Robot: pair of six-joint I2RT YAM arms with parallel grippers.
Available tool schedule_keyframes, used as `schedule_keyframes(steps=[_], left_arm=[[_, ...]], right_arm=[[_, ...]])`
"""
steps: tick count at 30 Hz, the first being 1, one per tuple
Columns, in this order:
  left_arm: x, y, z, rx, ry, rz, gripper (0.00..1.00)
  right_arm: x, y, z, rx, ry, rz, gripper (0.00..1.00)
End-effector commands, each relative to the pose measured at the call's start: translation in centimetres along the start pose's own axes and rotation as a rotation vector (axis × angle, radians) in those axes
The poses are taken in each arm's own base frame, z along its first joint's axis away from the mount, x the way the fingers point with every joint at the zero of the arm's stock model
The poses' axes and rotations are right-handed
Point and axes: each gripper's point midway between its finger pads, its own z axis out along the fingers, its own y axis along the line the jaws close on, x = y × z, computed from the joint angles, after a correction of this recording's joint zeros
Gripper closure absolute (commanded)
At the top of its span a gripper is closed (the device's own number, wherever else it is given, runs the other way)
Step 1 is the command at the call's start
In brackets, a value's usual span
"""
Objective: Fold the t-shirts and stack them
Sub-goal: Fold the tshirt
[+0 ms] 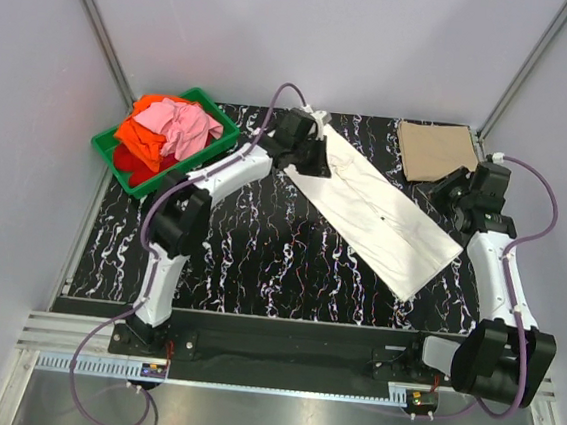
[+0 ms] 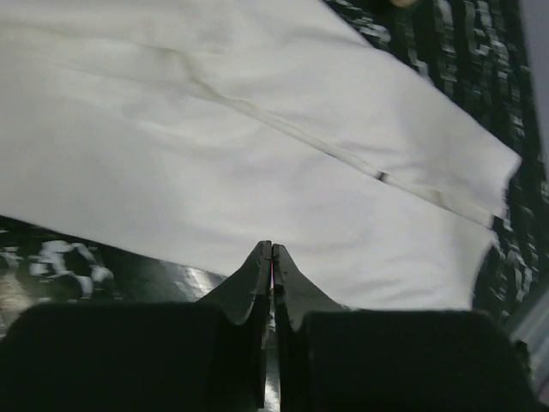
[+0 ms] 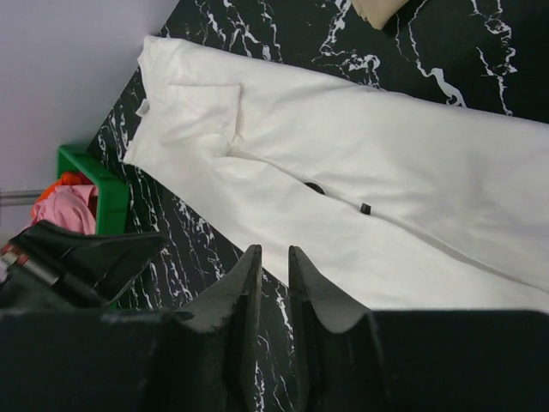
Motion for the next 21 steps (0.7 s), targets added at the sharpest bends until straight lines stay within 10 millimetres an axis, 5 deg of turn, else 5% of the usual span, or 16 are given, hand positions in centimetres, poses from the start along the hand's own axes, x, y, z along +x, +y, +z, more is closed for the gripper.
schedule_keyframes(steps=[1,6,12,16,21], left_arm=[[1.1,-9.0,-1.8,0.226,-0.039,0.022,0.95],[5.8,-13.3,0.1,0.267,0.036,0.036,0.98],[9.8,-14.4,4.7,0.269,0.135,0.007,1.00],[12.0,-12.6,7.0,0.200,0.176,-0.013,1.00],[14.7,-9.2,7.2,0.063,0.234,-0.031,0.99]], right_arm=[[-1.0,0.1,-1.8,0.046,-0.028,-0.061,0.75],[-1.0,1.0,-2.9,0.015,-0.028,-0.066,0.76],[-0.4,1.6,-3.1,-0.025,0.001,-0.081,0.76],[-0.1,1.4,-3.1,-0.028,0.013,-0.105,0.76],[0.0,1.5,-3.0,-0.037,0.022,-0.129,0.76]])
